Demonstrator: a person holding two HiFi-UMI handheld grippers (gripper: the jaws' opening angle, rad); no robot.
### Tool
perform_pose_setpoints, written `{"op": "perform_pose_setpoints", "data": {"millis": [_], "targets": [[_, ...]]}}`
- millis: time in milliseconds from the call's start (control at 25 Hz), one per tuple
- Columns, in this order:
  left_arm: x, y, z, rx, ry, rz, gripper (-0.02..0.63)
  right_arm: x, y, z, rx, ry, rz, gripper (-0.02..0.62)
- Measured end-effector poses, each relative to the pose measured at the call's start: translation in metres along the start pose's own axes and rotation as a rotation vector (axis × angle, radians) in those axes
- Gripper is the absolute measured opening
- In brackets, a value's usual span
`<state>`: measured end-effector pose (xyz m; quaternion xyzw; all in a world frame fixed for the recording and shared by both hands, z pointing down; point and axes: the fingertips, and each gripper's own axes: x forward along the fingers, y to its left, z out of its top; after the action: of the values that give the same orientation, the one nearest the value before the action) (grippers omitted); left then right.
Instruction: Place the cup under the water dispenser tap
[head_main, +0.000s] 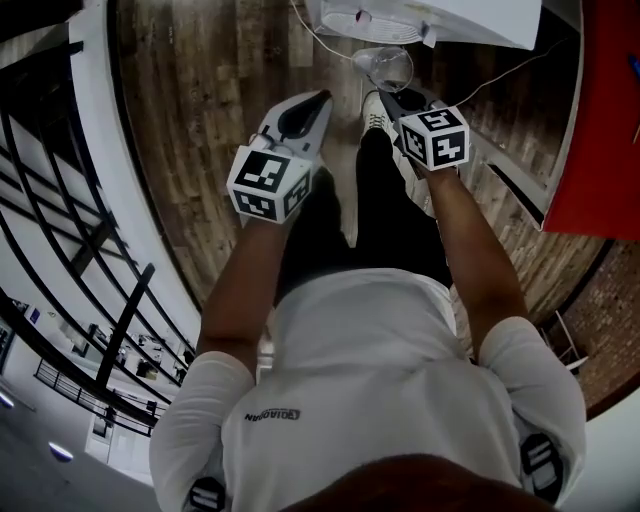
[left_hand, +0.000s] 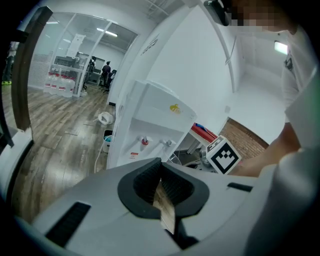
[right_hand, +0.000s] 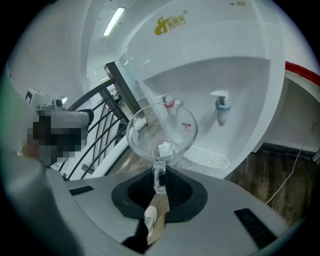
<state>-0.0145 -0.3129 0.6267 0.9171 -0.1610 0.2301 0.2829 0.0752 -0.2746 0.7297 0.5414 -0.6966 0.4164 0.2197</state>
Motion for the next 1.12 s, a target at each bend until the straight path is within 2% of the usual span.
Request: {"op": "perform_pose_setpoints", "data": {"millis": [240,600,840,1120], "targets": [[0.013,0.014,-0.006,-0.016,0.005,0.011,-0.005,0.028,-0.012,-0.010,-0.003,0.045,-0.006,0.044],[0.026,0.031,-0.029,-0.041,0.062,0.032,-0.005,0.072,-0.031,-0.022,-0.026,0.107,-0.012,0.044],[0.038,0.037,-0.036,-0.060,0.069,0.030,-0.005,0.091,-0.038,-0.020,-0.035,0.171,-0.032,0.044],[0.045,0.043,-0.032,-0.065,0.069,0.028,-0.005,0.114,-0.052,-0.008,-0.083,0.188,-0.083,0.044]]}}
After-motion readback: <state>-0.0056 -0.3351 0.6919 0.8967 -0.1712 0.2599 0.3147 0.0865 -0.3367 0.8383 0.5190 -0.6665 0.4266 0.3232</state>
